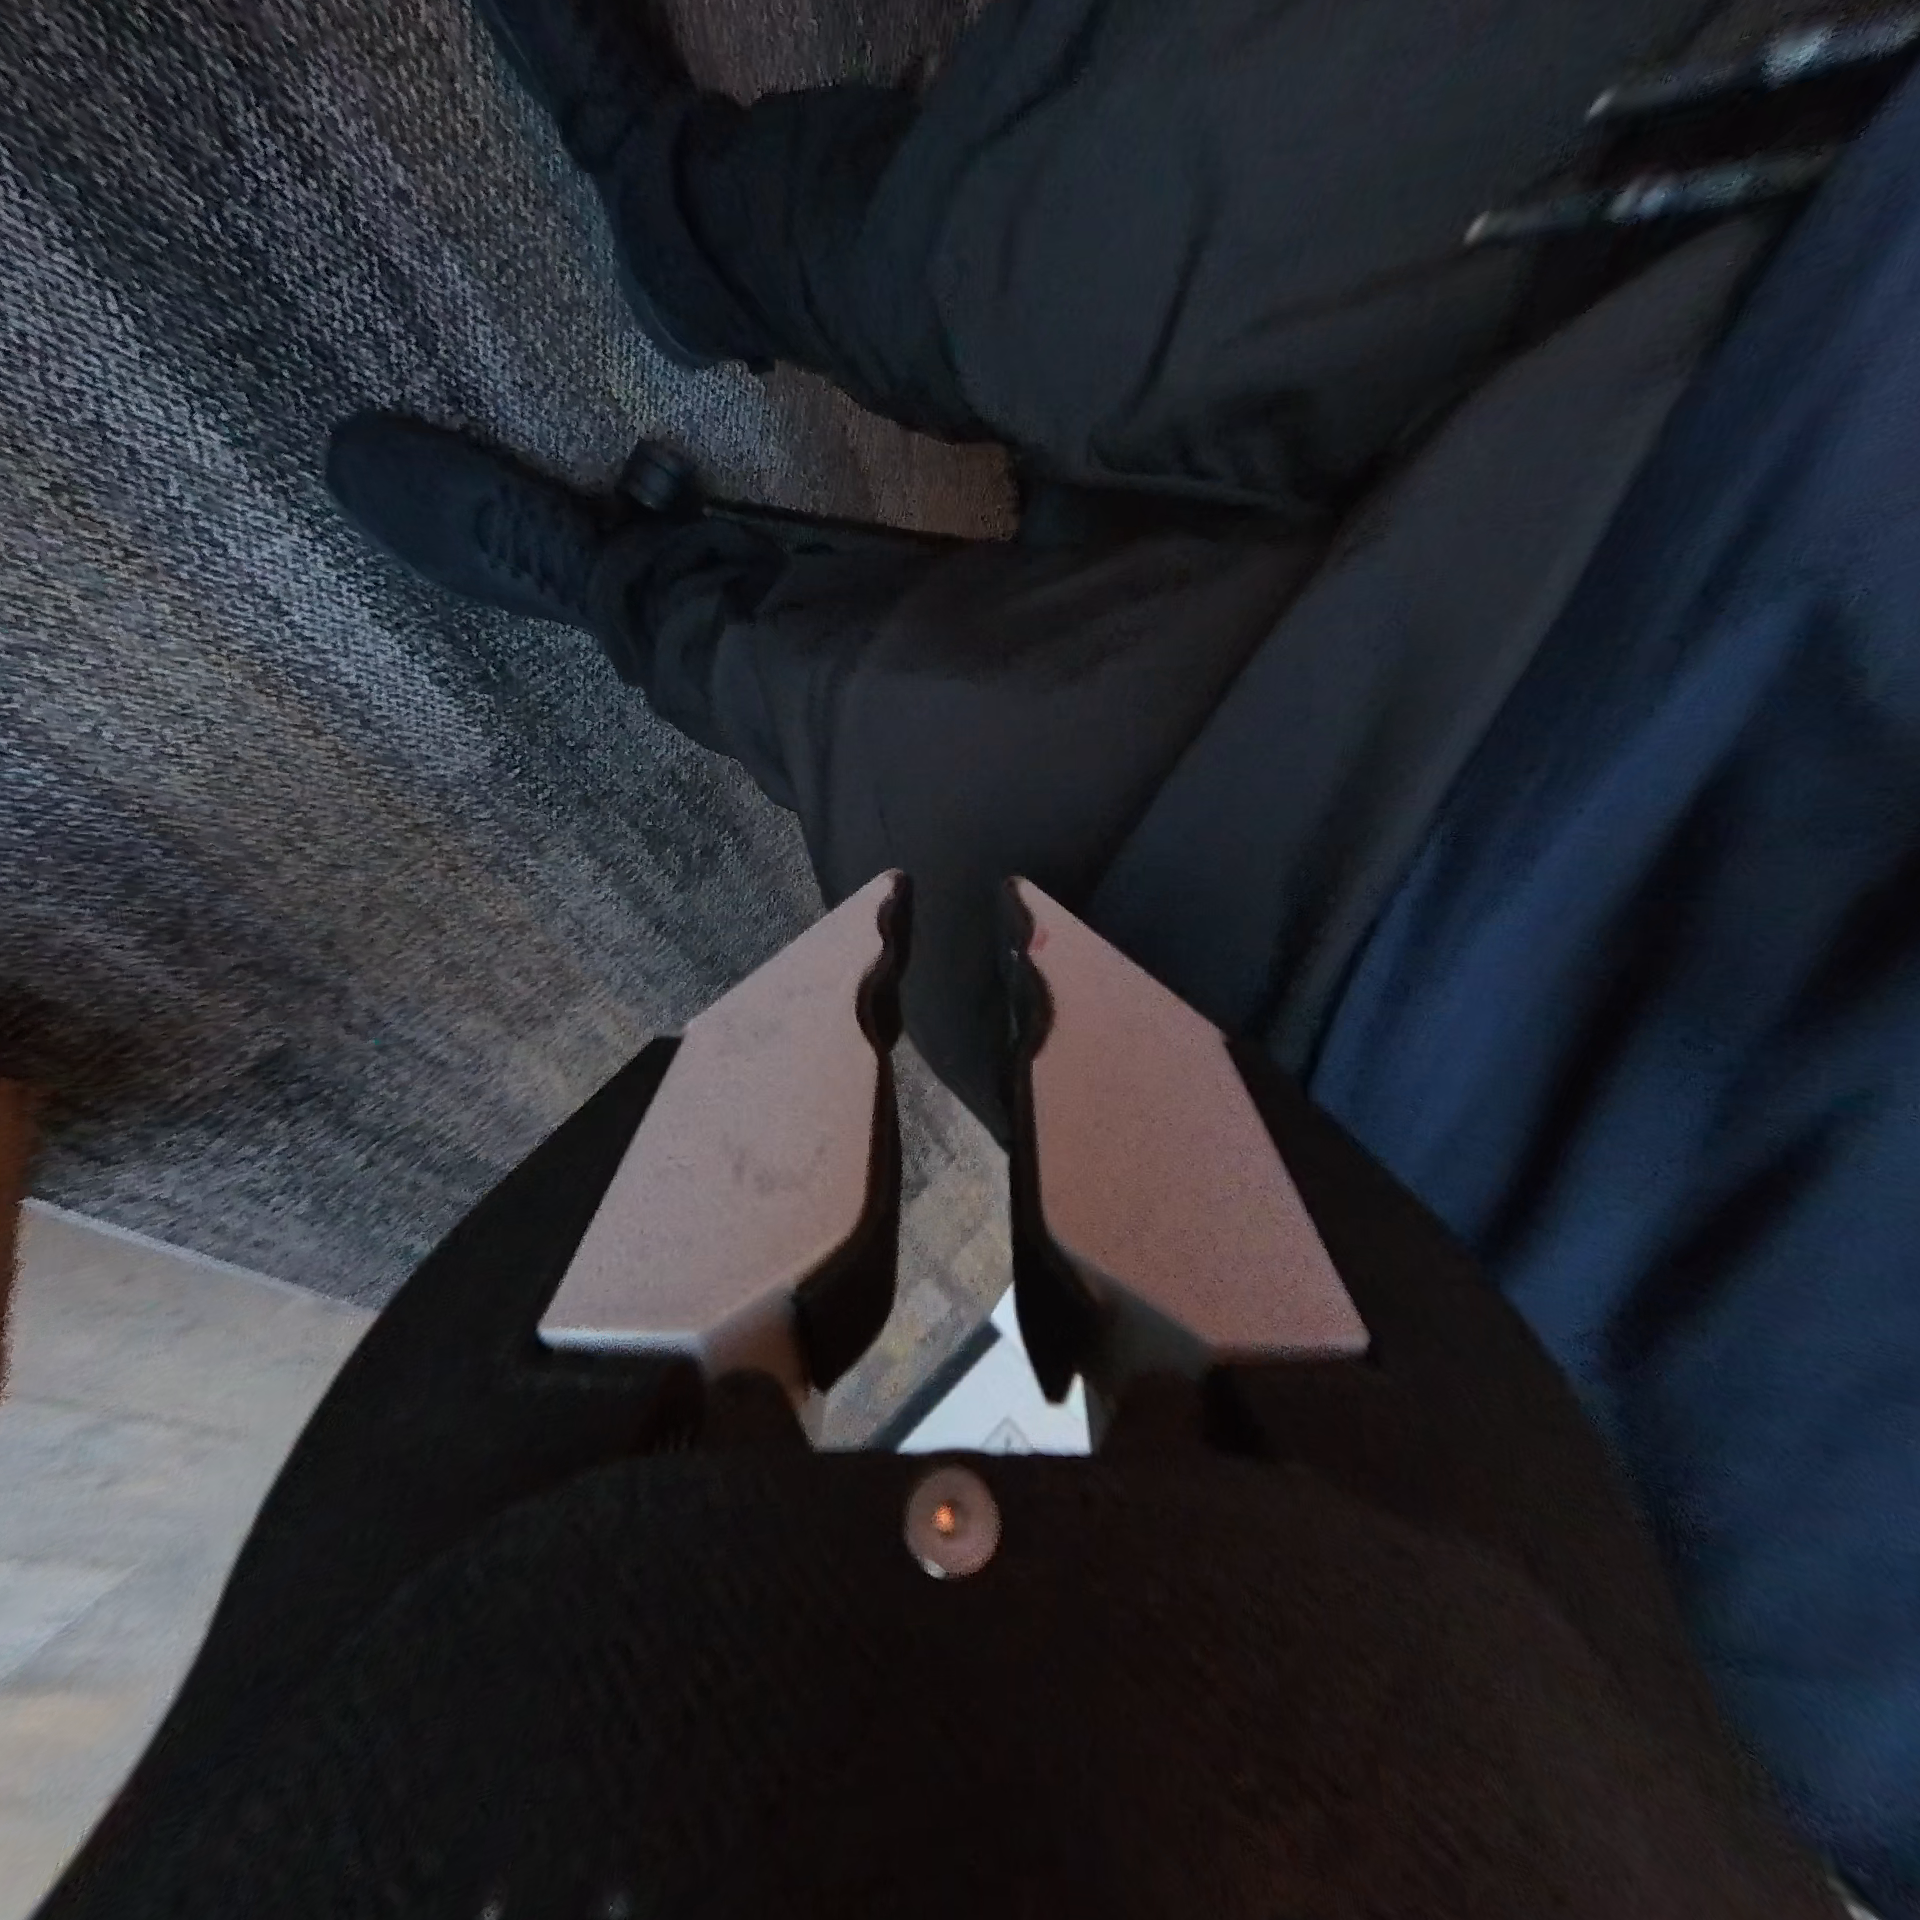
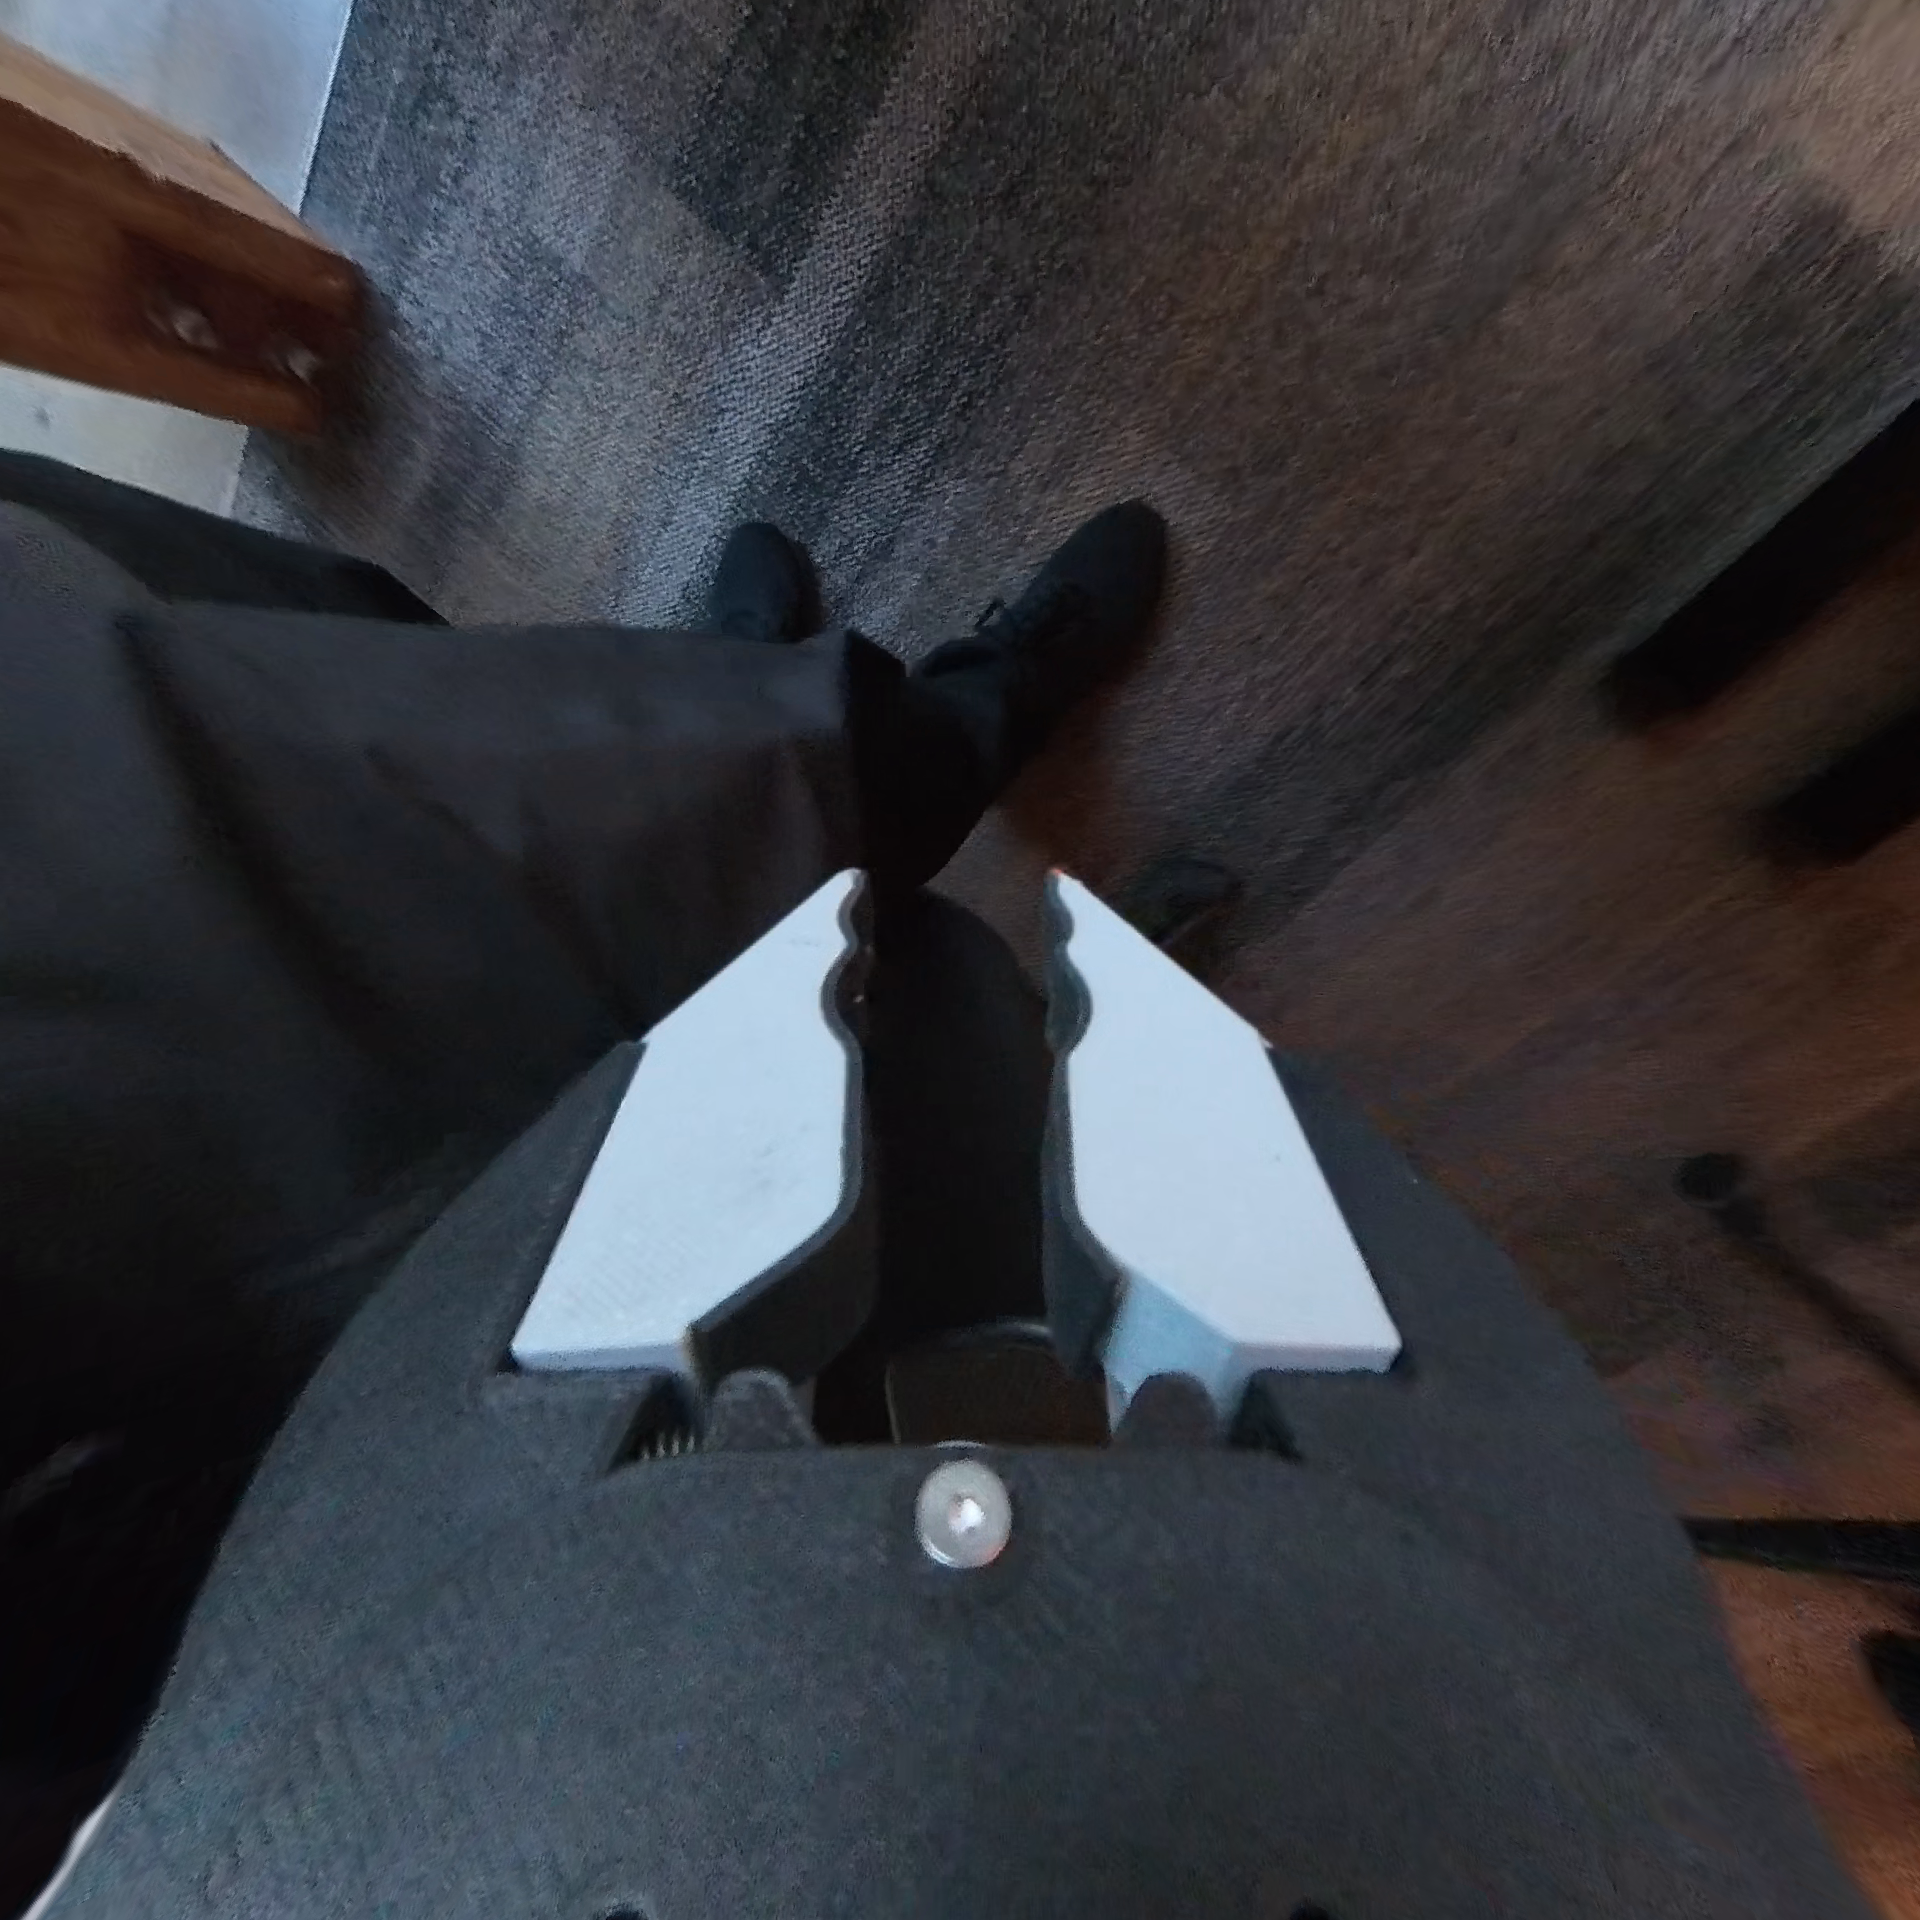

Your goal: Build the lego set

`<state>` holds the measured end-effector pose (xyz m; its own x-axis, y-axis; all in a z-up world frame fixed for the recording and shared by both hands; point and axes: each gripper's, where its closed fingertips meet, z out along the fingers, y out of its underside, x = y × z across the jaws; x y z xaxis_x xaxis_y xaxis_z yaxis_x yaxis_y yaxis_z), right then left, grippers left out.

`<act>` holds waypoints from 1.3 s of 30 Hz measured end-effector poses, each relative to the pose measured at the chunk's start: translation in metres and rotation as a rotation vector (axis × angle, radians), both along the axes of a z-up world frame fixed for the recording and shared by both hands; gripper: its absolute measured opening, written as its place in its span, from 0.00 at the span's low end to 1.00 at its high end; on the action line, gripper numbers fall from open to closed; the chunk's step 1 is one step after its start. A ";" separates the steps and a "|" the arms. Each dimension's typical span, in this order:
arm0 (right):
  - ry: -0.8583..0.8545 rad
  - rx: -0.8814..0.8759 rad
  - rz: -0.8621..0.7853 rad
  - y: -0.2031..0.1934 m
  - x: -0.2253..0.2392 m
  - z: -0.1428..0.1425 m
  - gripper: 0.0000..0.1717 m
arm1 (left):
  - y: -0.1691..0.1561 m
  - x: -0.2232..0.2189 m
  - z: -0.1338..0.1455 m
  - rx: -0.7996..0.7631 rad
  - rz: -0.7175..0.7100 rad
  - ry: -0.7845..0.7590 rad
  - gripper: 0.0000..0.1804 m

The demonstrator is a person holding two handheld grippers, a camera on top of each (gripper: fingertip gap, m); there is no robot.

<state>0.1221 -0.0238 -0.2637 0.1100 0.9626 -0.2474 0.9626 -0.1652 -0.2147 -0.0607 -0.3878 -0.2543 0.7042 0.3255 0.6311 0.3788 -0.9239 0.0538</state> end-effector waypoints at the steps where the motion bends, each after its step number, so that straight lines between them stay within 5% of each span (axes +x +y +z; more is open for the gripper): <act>1: -0.008 -0.014 -0.025 0.000 0.011 -0.008 0.17 | 0.009 -0.005 0.007 -0.015 -0.025 0.002 0.08; 11: -0.111 -0.103 -0.222 0.029 0.093 -0.059 0.18 | 0.132 -0.022 0.042 -0.030 -0.270 0.063 0.08; 20: -0.098 -0.085 -0.451 0.062 0.110 -0.075 0.20 | 0.169 -0.011 0.045 -0.020 -0.427 0.068 0.08; 27: -0.116 -0.067 -0.478 0.045 0.121 -0.072 0.18 | 0.153 0.000 0.036 0.020 -0.407 0.063 0.08; 29: -0.113 -0.025 -0.470 0.042 0.120 -0.069 0.25 | 0.140 0.007 0.029 0.030 -0.388 0.049 0.08; 31: -0.113 0.002 -0.451 0.037 0.118 -0.061 0.20 | 0.122 0.016 0.023 0.039 -0.375 0.036 0.09; 39: 0.002 0.300 -0.494 0.082 0.128 0.004 0.24 | 0.038 0.030 0.025 0.110 -0.457 0.029 0.08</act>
